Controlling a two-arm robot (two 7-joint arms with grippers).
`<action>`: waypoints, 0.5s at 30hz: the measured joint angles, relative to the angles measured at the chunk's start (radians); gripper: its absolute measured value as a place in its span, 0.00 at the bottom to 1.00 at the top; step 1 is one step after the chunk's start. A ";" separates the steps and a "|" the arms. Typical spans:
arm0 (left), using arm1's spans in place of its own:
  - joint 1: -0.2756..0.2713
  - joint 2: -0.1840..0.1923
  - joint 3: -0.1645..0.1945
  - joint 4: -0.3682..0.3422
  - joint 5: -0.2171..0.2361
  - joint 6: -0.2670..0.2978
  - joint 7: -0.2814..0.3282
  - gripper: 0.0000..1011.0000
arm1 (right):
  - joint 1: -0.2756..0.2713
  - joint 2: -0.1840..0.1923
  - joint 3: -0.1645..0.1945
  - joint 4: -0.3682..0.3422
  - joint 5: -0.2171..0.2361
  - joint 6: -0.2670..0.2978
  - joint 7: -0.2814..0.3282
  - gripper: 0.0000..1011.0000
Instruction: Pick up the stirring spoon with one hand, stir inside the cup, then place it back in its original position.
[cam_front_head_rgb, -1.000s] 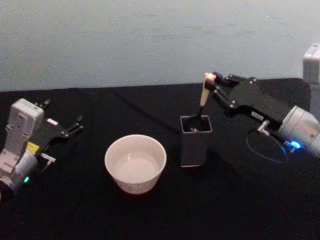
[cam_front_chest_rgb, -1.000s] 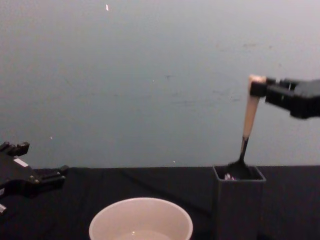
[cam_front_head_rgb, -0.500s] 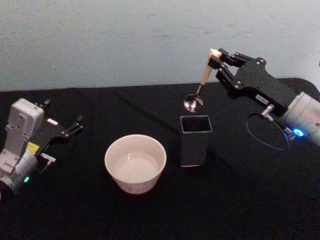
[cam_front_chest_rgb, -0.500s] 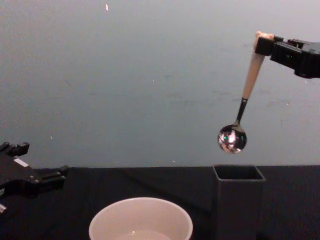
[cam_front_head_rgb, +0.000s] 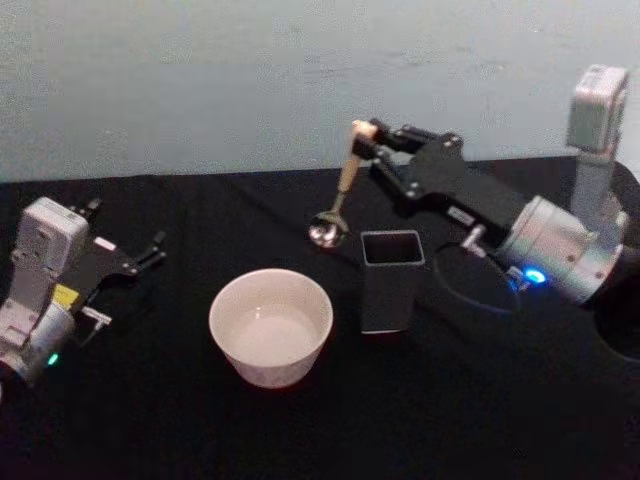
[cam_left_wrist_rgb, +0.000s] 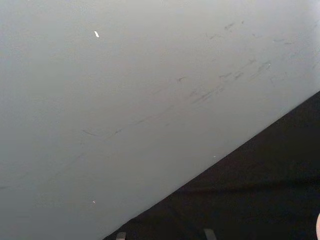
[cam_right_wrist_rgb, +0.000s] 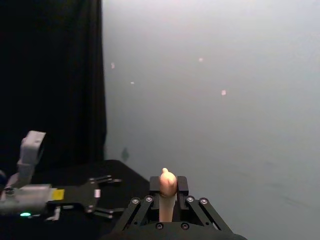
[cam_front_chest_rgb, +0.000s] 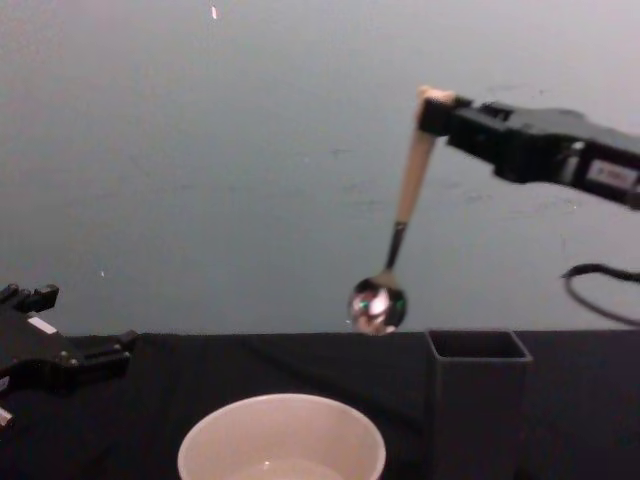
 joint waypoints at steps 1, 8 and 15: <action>0.000 0.000 0.000 0.000 0.000 0.000 0.000 0.99 | 0.007 -0.007 -0.013 0.009 -0.003 -0.003 0.008 0.20; 0.000 0.000 0.000 0.000 0.000 0.000 0.000 0.99 | 0.036 -0.041 -0.071 0.065 -0.024 -0.030 0.047 0.20; 0.000 0.000 0.000 0.000 0.000 0.000 0.000 0.99 | 0.058 -0.075 -0.114 0.143 -0.055 -0.074 0.074 0.20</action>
